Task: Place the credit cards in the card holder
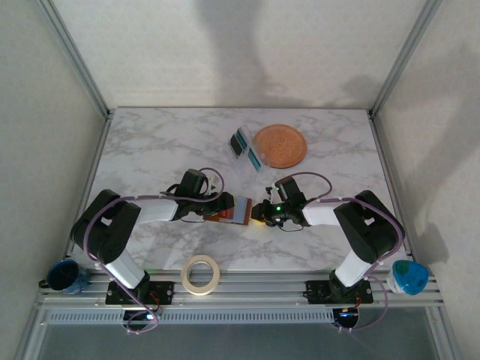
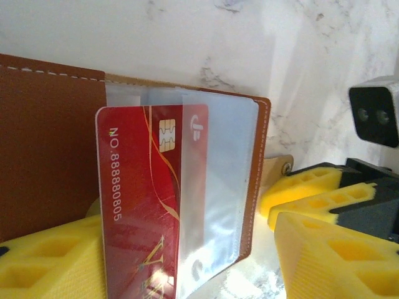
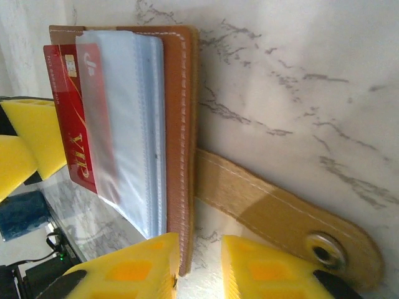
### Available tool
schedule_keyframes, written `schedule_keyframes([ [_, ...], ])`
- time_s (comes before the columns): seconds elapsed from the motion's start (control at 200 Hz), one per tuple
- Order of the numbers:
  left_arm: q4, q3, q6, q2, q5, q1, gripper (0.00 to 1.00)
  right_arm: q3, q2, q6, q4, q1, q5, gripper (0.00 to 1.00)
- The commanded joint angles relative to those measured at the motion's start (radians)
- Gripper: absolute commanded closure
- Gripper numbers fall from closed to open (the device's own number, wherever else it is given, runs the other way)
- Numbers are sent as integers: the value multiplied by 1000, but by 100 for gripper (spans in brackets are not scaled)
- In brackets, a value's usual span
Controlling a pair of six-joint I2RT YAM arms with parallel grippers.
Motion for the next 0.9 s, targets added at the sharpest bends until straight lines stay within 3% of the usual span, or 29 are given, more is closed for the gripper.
schedule_keyframes([
  [0.0, -137, 16, 35, -11, -114, 16, 36, -5, -22, -16, -43, 8, 36, 75],
  [0.626, -274, 139, -1, -7, -272, 2, 32, 88, -161, -117, -268, 18, 162, 74],
  [0.891, -358, 179, -34, -51, -432, 14, 30, 142, -169, -162, -335, 42, 209, 74],
])
